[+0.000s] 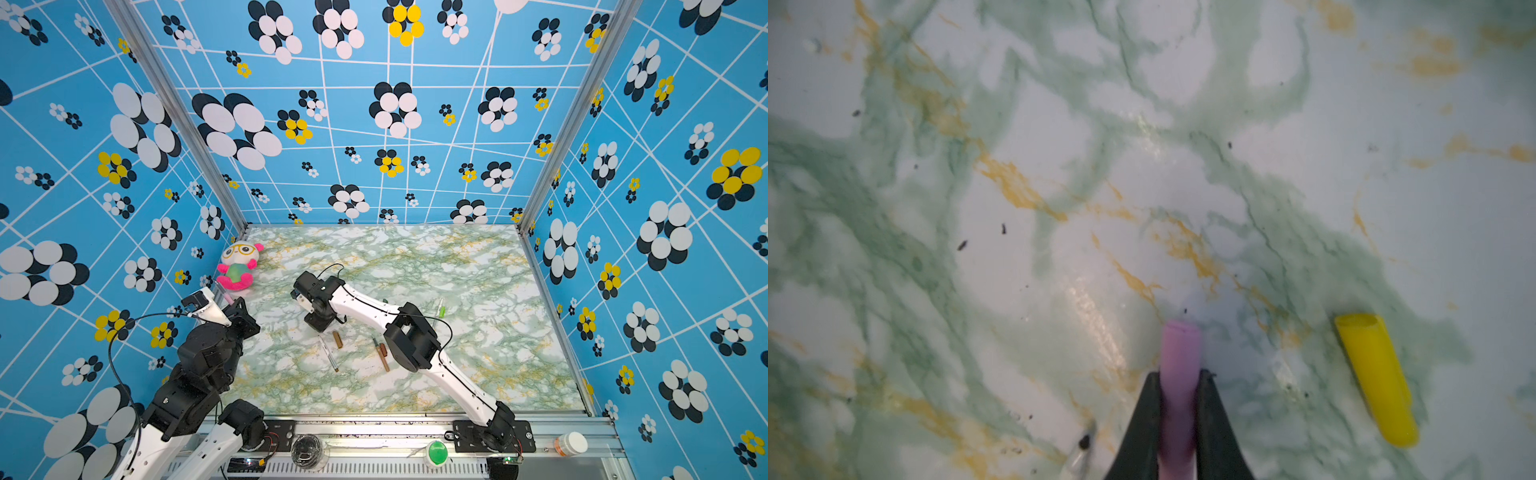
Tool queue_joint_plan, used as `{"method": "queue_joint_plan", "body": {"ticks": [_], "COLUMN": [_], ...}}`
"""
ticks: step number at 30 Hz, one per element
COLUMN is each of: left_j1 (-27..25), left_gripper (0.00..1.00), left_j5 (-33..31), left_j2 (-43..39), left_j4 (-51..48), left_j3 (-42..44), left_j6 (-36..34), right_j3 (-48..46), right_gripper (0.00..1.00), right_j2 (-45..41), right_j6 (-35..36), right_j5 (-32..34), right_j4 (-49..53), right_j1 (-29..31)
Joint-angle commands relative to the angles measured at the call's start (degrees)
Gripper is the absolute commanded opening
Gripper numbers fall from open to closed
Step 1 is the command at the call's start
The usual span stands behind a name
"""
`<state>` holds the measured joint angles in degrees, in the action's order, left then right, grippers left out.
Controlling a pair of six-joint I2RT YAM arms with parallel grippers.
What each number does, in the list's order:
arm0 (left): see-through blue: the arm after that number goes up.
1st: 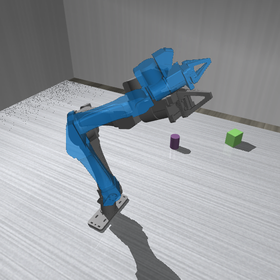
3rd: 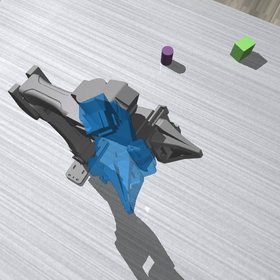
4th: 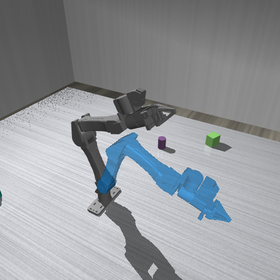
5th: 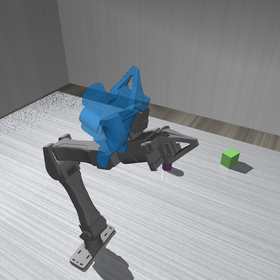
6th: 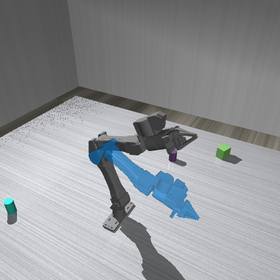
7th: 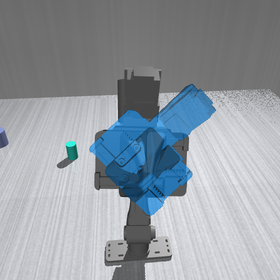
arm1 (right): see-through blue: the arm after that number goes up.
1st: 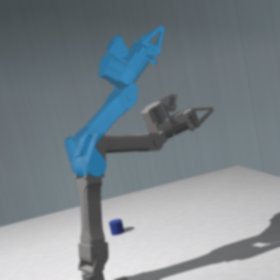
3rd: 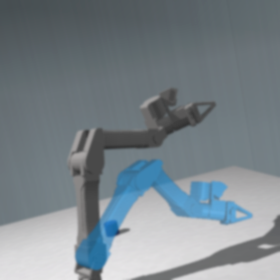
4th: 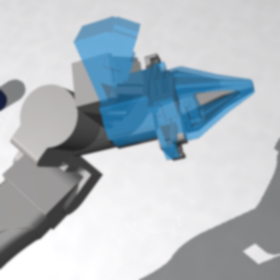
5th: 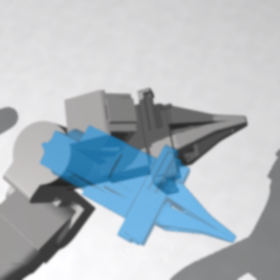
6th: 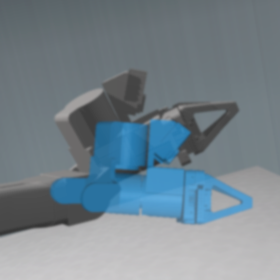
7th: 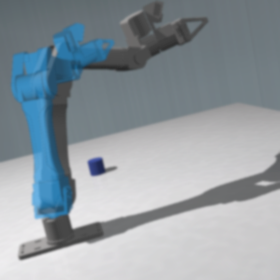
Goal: Insert the pens into the pen caps
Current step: 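Lift the pink cap with the right gripper above the pen tip in the left gripper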
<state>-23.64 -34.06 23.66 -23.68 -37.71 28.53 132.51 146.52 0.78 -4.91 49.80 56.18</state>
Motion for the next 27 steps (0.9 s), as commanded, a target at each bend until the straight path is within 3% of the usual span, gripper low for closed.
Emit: {"method": "queue_joint_plan", "body": {"ticks": [1, 8, 19, 22, 27], "left_j1": [0.3, 0.3, -2.1, -5.5, -9.3], "left_gripper": [0.00, 0.00, 0.00, 0.00, 0.00], "left_j5": [1.4, 8.4, 43.4, 48.8, 54.8], "left_j2": [-0.1, 4.3, 25.8, 31.7, 38.2], "left_j4": [1.6, 4.8, 16.6, 19.5, 25.7], "left_j3": [1.1, 0.6, -4.6, -6.4, -7.5], "left_j6": [0.6, -1.6, -4.6, -5.8, -5.4], "right_j3": [-2.4, -14.6, -42.7, -47.5, -50.2], "right_gripper": [0.12, 0.06, 0.08, 0.08, 0.08], "right_j2": [-6.6, -20.6, -42.6, -46.5, -50.9], "right_j6": [-5.1, -15.5, -48.7, -52.1, -51.0], "right_j5": [-3.1, -10.7, -26.2, -27.5, -27.8], "right_j4": [-2.7, -15.9, -47.0, -50.9, -50.3], "right_j1": [-2.0, -7.7, -25.8, -28.5, -28.8]}}
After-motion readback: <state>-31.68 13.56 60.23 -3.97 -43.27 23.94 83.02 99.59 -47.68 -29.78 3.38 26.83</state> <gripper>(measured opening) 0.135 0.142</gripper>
